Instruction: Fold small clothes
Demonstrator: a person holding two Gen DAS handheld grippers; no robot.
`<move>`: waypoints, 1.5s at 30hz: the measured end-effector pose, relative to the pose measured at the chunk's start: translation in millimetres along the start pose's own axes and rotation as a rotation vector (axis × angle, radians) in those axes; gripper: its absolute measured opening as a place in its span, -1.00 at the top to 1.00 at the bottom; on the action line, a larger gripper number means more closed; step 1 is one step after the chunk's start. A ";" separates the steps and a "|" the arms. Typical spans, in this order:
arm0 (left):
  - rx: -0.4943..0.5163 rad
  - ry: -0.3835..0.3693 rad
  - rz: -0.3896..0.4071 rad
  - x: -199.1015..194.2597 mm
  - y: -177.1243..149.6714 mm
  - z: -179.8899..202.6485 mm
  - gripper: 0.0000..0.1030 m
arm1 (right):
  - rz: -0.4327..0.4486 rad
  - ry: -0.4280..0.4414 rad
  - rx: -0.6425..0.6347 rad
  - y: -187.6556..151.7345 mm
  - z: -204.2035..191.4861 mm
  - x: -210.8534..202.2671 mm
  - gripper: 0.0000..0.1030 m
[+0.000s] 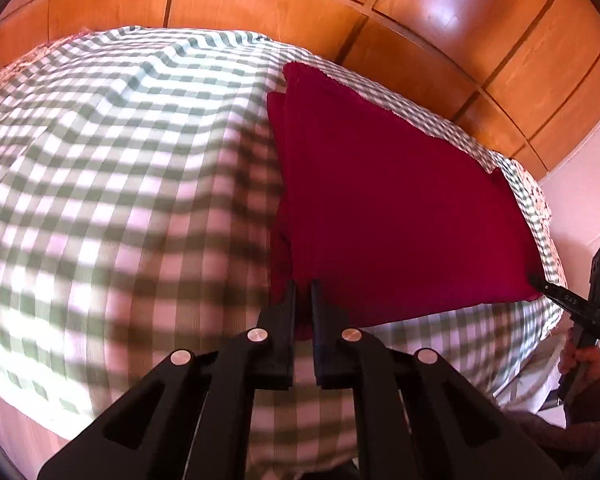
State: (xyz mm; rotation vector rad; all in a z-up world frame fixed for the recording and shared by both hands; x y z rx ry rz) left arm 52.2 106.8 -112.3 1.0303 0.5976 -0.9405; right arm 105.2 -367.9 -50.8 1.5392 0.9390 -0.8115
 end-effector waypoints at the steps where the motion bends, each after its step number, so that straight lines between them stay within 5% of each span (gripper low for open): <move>1: -0.001 0.000 0.002 -2.1 -1.8 -0.2 0.85 | -0.005 0.007 0.002 -3.6 1.4 -1.9 0.83; 3: -0.008 0.010 0.023 -5.8 0.2 -0.8 0.74 | -0.010 0.029 0.001 -5.4 2.8 -4.6 0.83; 5: -0.036 0.035 0.054 -7.5 8.3 -3.8 0.28 | 0.002 0.033 0.009 -1.0 4.4 -6.0 0.74; 7: -0.062 0.056 0.088 -5.4 25.7 -5.3 0.18 | 0.036 0.032 0.029 10.5 8.0 -10.4 0.41; 8: -0.066 0.055 0.096 -5.1 32.1 -4.7 0.18 | 0.059 0.024 0.038 17.6 9.4 -12.5 -0.06; 9: -0.075 0.055 0.107 -2.0 43.3 -4.0 0.18 | 0.095 -0.003 0.045 28.0 10.0 -14.9 -0.31; 10: -0.079 0.059 0.111 0.8 50.7 -2.9 0.18 | 0.126 -0.021 0.043 36.9 9.4 -16.0 -0.31; 20: -0.100 0.065 0.103 47.4 115.6 15.1 0.14 | 0.093 -0.112 0.030 118.5 8.9 49.5 -0.30; 22: -0.102 0.052 0.083 59.2 120.8 17.5 0.27 | 0.067 -0.096 0.020 126.6 6.1 63.0 -0.12; 24: -0.078 0.058 0.056 69.1 123.0 22.2 0.85 | 0.029 -0.092 -0.010 130.6 -0.8 73.3 0.57; 26: -0.041 0.076 0.107 63.7 121.3 29.5 0.87 | 0.025 -0.110 -0.039 131.4 -6.2 72.8 0.85; 33: -0.023 0.100 0.239 43.7 130.3 44.7 0.88 | 0.204 -0.150 -0.049 149.9 -9.5 32.4 0.86; 36: 0.018 0.204 0.221 64.2 132.8 49.5 0.87 | 0.174 -0.175 -0.025 153.6 -2.2 51.7 0.86; 39: 0.035 0.291 0.113 98.9 126.7 43.8 0.85 | 0.082 -0.219 -0.006 144.9 6.7 91.8 0.86; 45: 0.043 0.340 0.150 83.9 119.7 53.1 0.68 | 0.104 -0.219 0.031 132.6 14.5 105.9 0.78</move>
Point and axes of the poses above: each gripper's, at about its wrist camera, not at the fingertips, and x roughly the way its jaws point, z to its right, y to its top, the point moved 2 cm from there along x, roughly the way its jaws point, and after that the axes turned 7 degrees about -x, right-handed, at the moved point
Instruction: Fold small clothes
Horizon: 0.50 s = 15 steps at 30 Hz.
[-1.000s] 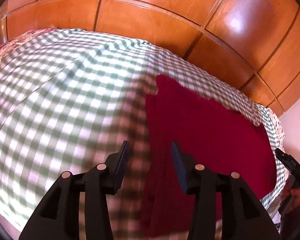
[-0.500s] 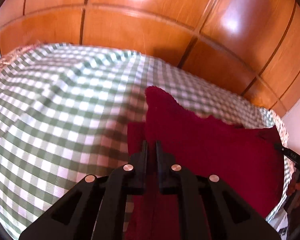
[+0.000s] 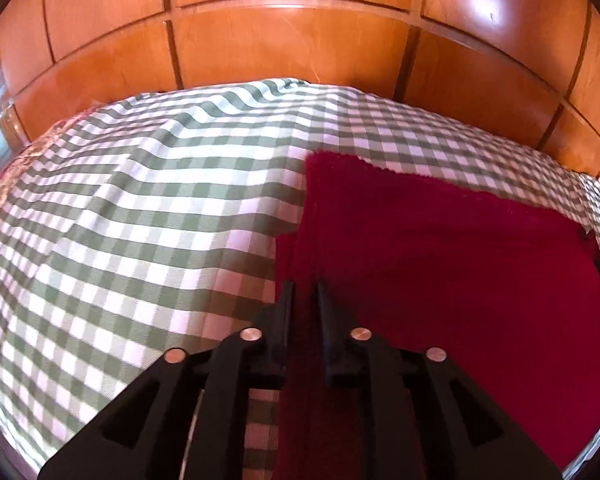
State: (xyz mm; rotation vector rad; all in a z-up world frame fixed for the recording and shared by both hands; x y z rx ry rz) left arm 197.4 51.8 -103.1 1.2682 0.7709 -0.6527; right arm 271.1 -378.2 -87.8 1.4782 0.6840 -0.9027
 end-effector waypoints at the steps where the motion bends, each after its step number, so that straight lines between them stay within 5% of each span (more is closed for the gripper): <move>1: 0.000 0.003 0.014 -7.4 -0.3 1.7 0.65 | -0.002 0.005 0.001 0.1 1.7 0.5 0.78; 2: 0.000 0.005 0.039 -17.5 -0.8 2.8 0.62 | -0.003 0.010 0.004 0.4 2.9 0.3 0.72; 4: -0.009 0.004 0.069 -29.4 -0.7 1.4 0.46 | 0.001 0.017 0.012 1.7 4.2 -5.5 0.18; 5: -0.014 -0.006 0.078 -35.0 -1.5 0.9 0.46 | 0.007 0.019 0.015 2.9 3.5 -9.7 -0.39; 6: -0.017 -0.017 0.083 -40.6 -2.8 0.8 0.46 | 0.028 -0.005 0.017 4.0 1.0 -17.5 -0.53; 11: -0.012 -0.044 0.094 -57.2 -10.1 2.5 0.40 | 0.101 -0.008 -0.035 3.5 -20.1 -49.3 -0.53; 15: 0.006 -0.047 0.125 -68.8 -17.8 6.4 0.31 | 0.132 0.072 -0.078 -4.4 -48.8 -73.1 -0.53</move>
Point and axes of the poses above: each gripper's, at about its wrist camera, not at the fingertips, and x roughly the way its jaws point, z to its right, y to its top, the point moved 2 cm from there along x, roughly the way its jaws point, and after that the axes turned 7 degrees about -x, right-handed, at the moved point
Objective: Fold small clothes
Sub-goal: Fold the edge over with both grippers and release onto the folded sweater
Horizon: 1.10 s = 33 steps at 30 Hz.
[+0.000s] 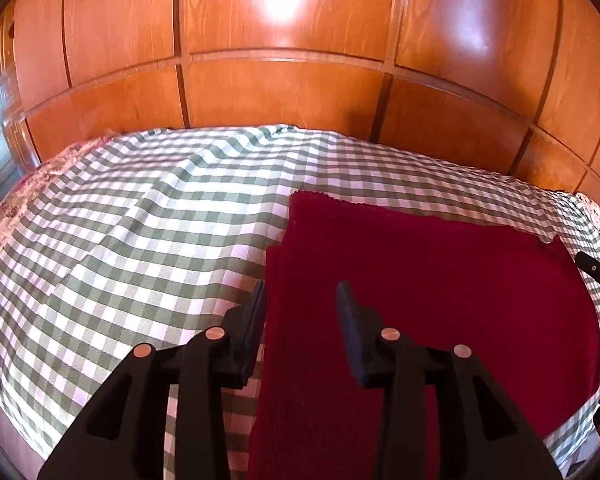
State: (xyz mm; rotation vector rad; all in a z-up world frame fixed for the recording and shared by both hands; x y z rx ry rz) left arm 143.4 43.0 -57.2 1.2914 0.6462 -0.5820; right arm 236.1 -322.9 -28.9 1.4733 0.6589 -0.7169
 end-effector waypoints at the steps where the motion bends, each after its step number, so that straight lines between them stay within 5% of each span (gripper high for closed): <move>1: 0.003 -0.006 0.003 -2.7 -1.5 1.0 0.29 | 0.002 0.021 -0.011 -1.5 -7.1 -3.4 -0.53; 13: -0.009 -0.024 0.012 -15.1 -11.7 -0.3 0.13 | -0.061 0.203 -0.148 -30.9 -105.0 -17.2 -0.53; 21: 0.028 -0.031 0.013 -13.8 -17.5 2.3 0.14 | -0.142 0.185 -0.132 -55.6 -108.4 6.8 -0.58; 29: -0.022 -0.010 -0.178 36.8 -36.3 -8.3 0.07 | -0.168 0.184 -0.116 -55.1 -105.7 10.6 -0.61; 33: -0.049 -0.007 -0.145 25.6 -28.9 -14.4 0.11 | -0.168 0.206 -0.084 -47.1 -97.9 0.2 -0.61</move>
Point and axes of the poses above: each gripper's, at about its wrist camera, not at the fingertips, and x roughly the way its jaws point, z to its right, y to its top, the point moved 2 cm from there along x, roughly the way its jaws point, and after that the axes turned 7 degrees about -x, right-handed, at the moved point
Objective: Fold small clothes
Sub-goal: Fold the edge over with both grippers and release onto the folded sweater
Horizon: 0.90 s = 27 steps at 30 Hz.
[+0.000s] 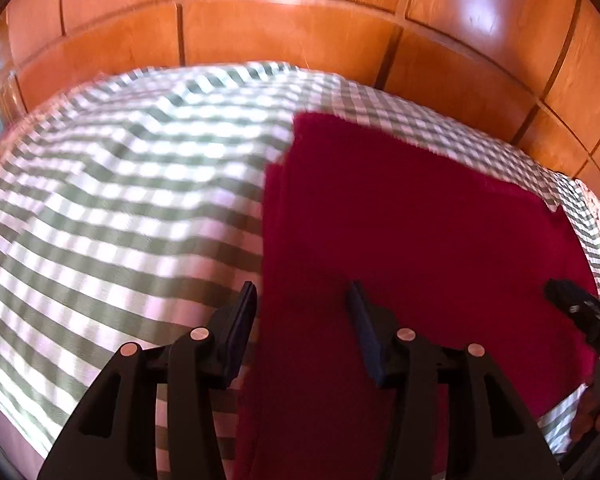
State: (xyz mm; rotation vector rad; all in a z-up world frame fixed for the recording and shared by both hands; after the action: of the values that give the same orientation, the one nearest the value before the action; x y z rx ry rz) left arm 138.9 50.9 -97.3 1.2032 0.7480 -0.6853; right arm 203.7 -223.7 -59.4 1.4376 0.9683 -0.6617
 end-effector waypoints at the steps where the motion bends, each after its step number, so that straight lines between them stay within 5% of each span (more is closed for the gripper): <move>1: 0.012 0.011 0.020 -4.9 0.8 0.7 0.13 | 0.012 0.001 0.016 0.8 4.4 -6.1 -0.61; 9: 0.156 -0.114 0.150 -44.4 3.4 37.1 0.13 | 0.097 -0.072 0.164 -15.0 73.2 -60.8 -0.61; 14: 0.273 -0.187 0.117 -35.6 -4.8 81.4 0.13 | 0.078 -0.105 0.183 -33.6 97.7 -71.6 -0.60; 19: 0.275 -0.133 -0.029 22.5 -7.1 101.2 0.08 | -0.009 -0.154 0.264 -53.4 124.8 -53.5 -0.48; 22: 0.247 -0.128 -0.026 36.2 -2.7 99.7 0.08 | -0.008 -0.081 0.375 -67.3 148.7 -42.2 -0.47; 27: 0.249 -0.090 -0.009 20.8 -2.5 105.5 0.09 | 0.005 -0.101 0.315 -66.4 145.6 -39.3 -0.61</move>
State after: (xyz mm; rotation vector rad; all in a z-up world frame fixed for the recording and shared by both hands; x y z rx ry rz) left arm 164.0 -53.7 -95.8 1.3853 0.6054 -0.8527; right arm 148.9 -378.2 -76.5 1.6624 0.8057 -0.9049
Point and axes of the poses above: each gripper's, at about its wrist camera, not at the fingertips, and x roughly the way its jaws point, z to its right, y to its top, the point moved 2 cm from there along x, roughly the way its jaws point, and after that the axes turned 7 degrees about -x, right-handed, at the moved point
